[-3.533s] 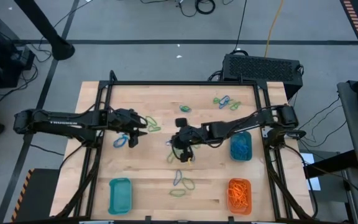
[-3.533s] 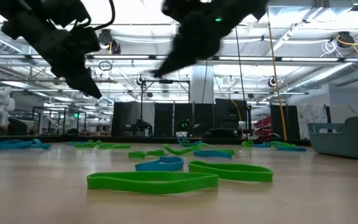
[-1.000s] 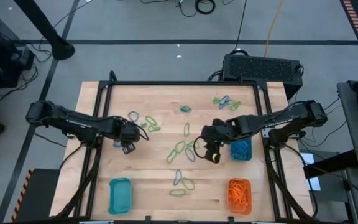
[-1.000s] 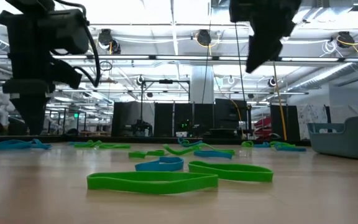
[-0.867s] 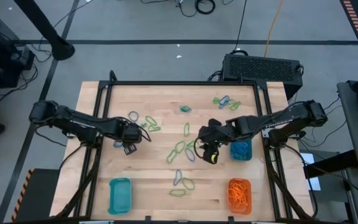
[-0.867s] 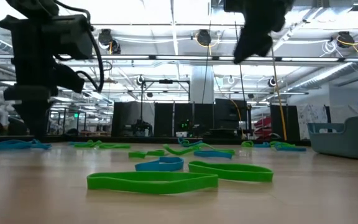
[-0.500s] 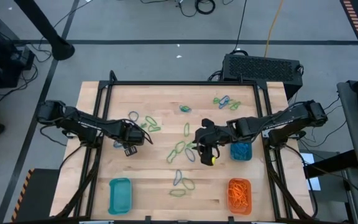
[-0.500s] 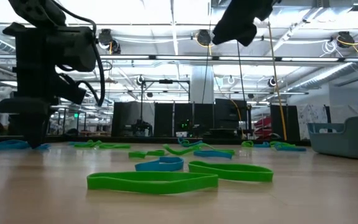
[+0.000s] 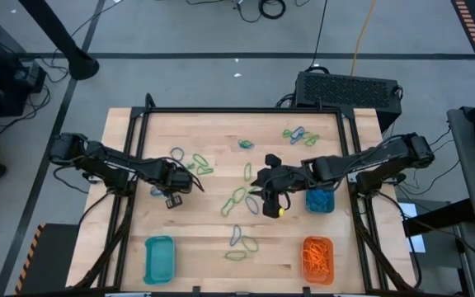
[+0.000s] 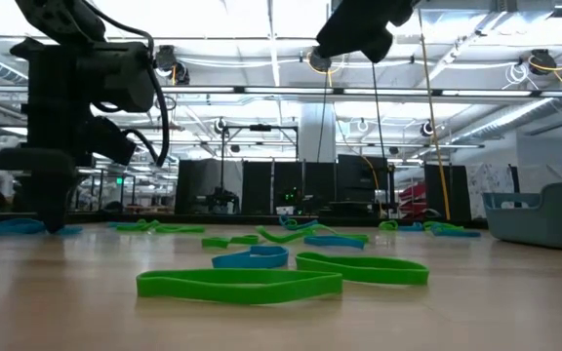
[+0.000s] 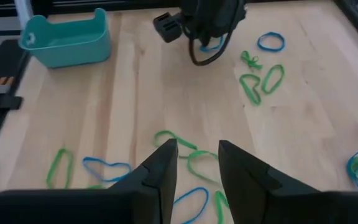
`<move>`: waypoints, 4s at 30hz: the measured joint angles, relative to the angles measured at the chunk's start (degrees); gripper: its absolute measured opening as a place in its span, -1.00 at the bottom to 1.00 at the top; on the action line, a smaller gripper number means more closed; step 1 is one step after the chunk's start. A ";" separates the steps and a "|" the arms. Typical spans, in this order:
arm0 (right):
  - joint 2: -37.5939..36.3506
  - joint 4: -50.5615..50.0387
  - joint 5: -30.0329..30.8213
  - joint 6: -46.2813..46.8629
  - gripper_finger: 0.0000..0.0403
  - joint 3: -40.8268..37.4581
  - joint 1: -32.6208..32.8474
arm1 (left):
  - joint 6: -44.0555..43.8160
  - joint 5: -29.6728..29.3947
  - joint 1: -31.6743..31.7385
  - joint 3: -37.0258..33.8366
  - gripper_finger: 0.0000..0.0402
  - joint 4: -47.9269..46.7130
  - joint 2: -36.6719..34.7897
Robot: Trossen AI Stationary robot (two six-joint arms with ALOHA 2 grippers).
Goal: Sort rubber bands into baskets
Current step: Put the blue rubber band into the dark blue bin
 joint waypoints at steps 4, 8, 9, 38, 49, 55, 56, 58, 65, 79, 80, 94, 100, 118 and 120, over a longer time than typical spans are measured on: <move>1.65 1.36 1.20 -0.28 -0.46 0.00 -0.03 | 1.11 0.42 -0.24 0.68 -0.95 -0.83 0.01; 4.29 2.68 1.16 -2.03 -0.46 0.00 -0.04 | 2.68 1.94 -1.58 3.88 -0.98 -4.17 -0.68; 4.97 2.61 1.09 -2.53 -0.46 0.00 -0.04 | 3.06 1.99 -2.05 5.04 -0.98 -4.21 -1.22; 23.50 46.07 -6.96 -18.63 -0.46 -0.02 -1.80 | 8.96 0.44 -13.64 13.90 -0.99 17.20 -13.55; 23.57 45.83 -8.33 -17.77 -0.46 -0.02 -2.07 | 12.79 0.07 -13.35 13.94 -0.99 24.57 -13.55; 23.57 45.78 -8.31 -17.77 -0.46 -0.02 -2.05 | 13.20 -0.74 -13.21 13.94 -0.99 25.61 -13.55; 23.57 45.75 -8.31 -17.77 -0.46 -0.02 -2.05 | 13.22 -0.91 -13.19 13.94 -0.99 25.70 -13.55; 23.57 45.74 -8.07 -17.86 -0.46 -0.02 -2.07 | 13.51 -1.20 -13.18 13.94 -0.99 25.94 -13.55; 23.57 45.75 -7.81 -18.52 -0.55 -0.02 -2.32 | 13.57 -1.22 -13.18 13.94 -0.99 26.65 -13.55; 22.92 42.65 -7.68 -19.27 -0.99 -0.02 -3.24 | 16.09 -1.91 -13.20 13.94 -0.51 24.57 -13.55; 22.41 41.05 -7.54 -19.28 -0.99 -0.02 -3.22 | 16.13 -2.40 -13.18 13.94 -0.44 23.62 -13.55; 3.32 -3.01 -3.46 -2.57 -1.00 0.00 -2.62 | 13.15 -7.97 -13.40 13.31 -0.16 12.31 -17.79; -5.77 -30.77 -4.75 17.84 -1.00 0.00 -0.71 | 13.91 -14.12 -13.94 8.35 -0.16 14.55 -17.86; -7.99 -51.74 -6.75 44.29 -1.00 -11.13 4.40 | 18.56 -4.36 -14.01 -2.91 -0.16 41.97 -17.81; -7.97 -51.77 -6.63 45.88 -0.98 -12.79 4.30 | 18.58 -3.67 -14.04 -2.91 -0.16 42.05 -17.81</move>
